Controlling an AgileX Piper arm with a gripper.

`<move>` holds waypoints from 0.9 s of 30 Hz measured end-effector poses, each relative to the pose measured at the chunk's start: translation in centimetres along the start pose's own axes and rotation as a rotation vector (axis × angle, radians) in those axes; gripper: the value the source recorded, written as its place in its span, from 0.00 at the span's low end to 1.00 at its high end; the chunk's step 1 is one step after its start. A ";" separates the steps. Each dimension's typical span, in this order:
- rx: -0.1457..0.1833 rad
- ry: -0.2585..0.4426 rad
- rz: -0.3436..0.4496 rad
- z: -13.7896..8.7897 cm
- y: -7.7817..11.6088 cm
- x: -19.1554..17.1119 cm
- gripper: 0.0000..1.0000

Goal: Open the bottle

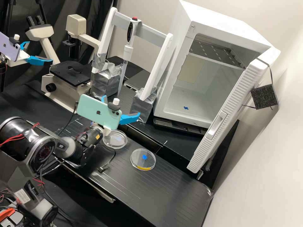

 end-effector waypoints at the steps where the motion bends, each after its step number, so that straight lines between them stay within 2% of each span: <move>1: -0.013 0.007 -0.013 -0.2 -0.4 0.0 1.00; 4: -0.048 0.016 -0.059 -0.7 -1.8 0.2 1.00; 7: -0.061 -0.012 -0.091 -0.2 -2.7 0.6 1.00; 10: -0.050 -0.042 -0.087 0.1 -2.8 1.0 1.00; 15: -0.049 -0.054 -0.070 0.4 -2.4 1.5 1.00; 16: -0.050 -0.059 -0.066 0.5 -2.2 1.6 0.00; 27: -0.047 -0.072 -0.075 0.9 -2.5 2.3 0.00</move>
